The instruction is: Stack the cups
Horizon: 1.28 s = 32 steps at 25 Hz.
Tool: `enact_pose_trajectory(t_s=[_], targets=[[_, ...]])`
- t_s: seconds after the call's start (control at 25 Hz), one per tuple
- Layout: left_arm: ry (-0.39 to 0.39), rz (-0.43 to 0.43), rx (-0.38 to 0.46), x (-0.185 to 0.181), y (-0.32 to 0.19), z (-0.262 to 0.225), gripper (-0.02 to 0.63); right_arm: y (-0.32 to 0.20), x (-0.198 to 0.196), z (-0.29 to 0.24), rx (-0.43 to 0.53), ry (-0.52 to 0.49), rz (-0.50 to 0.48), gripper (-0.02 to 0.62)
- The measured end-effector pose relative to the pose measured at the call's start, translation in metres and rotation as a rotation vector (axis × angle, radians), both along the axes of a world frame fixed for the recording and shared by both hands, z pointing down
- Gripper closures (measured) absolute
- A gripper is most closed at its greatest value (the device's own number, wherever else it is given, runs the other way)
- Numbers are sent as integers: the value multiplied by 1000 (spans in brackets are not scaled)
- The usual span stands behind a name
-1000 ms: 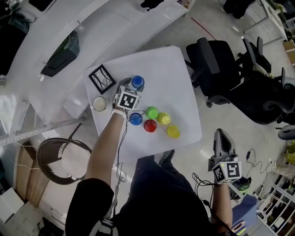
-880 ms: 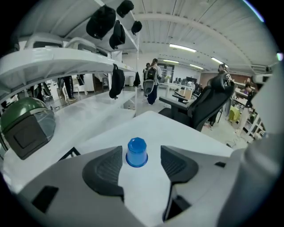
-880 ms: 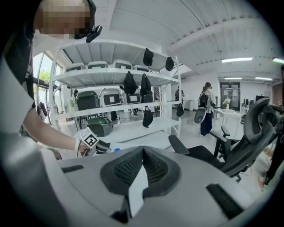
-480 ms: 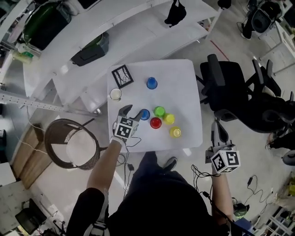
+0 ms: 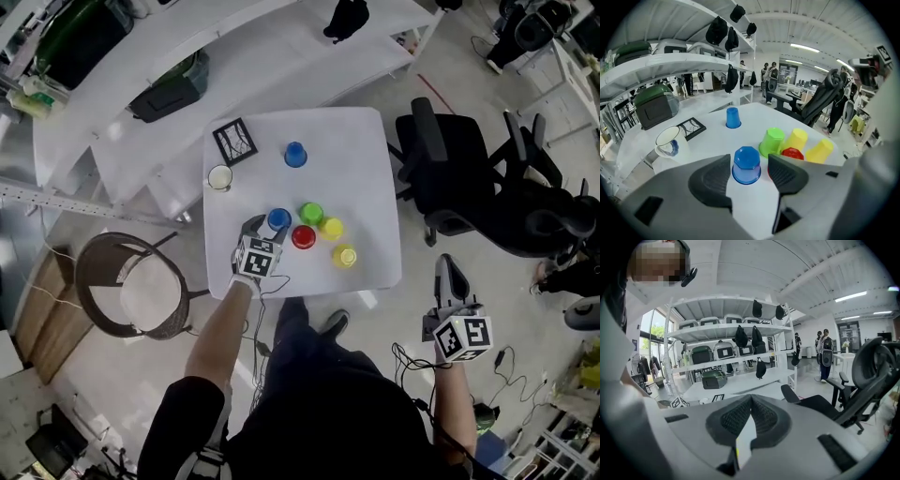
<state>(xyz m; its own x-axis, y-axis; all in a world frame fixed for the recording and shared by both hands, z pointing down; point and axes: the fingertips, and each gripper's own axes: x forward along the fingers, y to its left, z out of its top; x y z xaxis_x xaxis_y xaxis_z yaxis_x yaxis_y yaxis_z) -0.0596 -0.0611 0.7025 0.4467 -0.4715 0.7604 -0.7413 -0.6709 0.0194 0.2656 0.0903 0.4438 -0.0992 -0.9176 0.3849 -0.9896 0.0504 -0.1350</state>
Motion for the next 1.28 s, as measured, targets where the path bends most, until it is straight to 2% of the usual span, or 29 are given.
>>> enact_pose_trajectory(t_s=[0.24,0.4,0.44,0.84,1.08,1.28], targets=[[-17,-33,-26,0,-10,21,357,18,11,13,-38,3,56,595],[-37,10,-42,5,-15,25,366,16,15,18,-48,-26,97,595],[-39,23,-44,4,-18,25,397,13,13,19,-47,-34,106,595],[0,75,8,15,-77,-7,400,-25,-3,3,-13,-12,133,595],[-26,33,39,15,-140,-11,400,-27,-1,-1,-33,6,197,595],[-8,-43,23,12,-190,2,400,-28,0,6,-66,24,239,595]])
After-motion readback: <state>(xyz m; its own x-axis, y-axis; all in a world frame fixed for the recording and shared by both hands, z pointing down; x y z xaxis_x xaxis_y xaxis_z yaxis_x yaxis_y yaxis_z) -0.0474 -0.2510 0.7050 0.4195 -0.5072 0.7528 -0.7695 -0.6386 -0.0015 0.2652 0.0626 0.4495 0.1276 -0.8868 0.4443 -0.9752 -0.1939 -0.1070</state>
